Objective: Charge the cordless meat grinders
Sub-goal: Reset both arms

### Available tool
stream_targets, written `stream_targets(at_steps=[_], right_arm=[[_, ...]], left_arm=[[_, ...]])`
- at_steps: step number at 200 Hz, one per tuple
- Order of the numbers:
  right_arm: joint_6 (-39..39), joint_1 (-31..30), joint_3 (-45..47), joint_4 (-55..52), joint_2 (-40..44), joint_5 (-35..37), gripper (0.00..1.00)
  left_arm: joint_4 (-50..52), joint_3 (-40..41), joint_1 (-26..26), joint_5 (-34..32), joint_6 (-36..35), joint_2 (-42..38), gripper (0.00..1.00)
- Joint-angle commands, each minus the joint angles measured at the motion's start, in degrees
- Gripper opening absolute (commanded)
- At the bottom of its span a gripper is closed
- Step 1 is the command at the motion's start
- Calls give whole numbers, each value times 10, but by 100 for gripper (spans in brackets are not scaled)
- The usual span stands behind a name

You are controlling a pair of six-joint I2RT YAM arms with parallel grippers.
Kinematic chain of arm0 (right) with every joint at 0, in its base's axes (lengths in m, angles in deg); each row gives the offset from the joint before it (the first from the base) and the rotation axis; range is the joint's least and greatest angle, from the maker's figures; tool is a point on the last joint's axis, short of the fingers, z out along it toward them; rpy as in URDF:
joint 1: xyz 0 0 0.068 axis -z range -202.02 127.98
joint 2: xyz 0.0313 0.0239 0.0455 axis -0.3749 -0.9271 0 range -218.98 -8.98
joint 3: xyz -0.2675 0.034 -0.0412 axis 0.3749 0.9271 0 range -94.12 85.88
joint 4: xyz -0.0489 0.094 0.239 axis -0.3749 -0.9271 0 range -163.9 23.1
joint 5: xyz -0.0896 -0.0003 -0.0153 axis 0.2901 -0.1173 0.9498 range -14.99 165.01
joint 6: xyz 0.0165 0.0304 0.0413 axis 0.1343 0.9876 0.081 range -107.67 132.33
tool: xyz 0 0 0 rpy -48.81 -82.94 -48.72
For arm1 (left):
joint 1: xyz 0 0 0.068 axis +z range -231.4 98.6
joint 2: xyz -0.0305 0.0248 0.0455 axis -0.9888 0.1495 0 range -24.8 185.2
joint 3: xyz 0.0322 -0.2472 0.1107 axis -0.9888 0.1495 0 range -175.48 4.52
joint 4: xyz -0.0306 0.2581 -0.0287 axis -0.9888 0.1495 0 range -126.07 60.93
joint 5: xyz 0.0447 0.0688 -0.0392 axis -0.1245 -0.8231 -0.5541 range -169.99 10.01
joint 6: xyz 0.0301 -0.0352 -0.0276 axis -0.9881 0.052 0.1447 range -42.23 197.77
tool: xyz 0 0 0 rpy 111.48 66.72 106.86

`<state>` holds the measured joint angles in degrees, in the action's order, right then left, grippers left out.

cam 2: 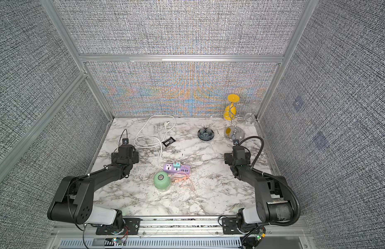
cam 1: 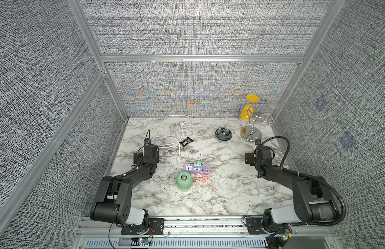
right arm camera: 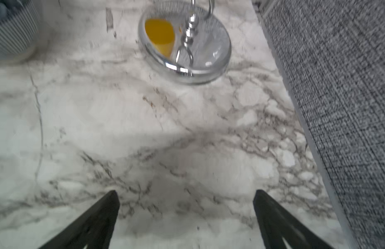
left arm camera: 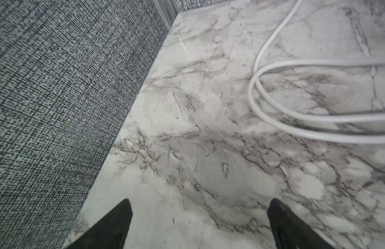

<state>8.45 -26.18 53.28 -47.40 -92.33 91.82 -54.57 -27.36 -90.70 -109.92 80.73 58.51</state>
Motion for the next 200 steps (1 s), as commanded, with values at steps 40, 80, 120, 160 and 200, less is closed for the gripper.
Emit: stream_targets(at_steps=[40,80,120,160,200], right_arm=[[-11,8,76,126,62,-49,99],[19,9,94,186,54,-157,99],[2,-5,127,356,-54,-121,99],[28,19,84,247,-39,-148,99],[25,18,101,292,-45,-141,99]], left_arm=[[-221,76,67,128,7,-6,99],[-372,133,73,172,-8,40,99],[-315,113,83,187,1,25,99],[-315,110,82,186,2,30,99],[-317,112,83,186,0,26,99]])
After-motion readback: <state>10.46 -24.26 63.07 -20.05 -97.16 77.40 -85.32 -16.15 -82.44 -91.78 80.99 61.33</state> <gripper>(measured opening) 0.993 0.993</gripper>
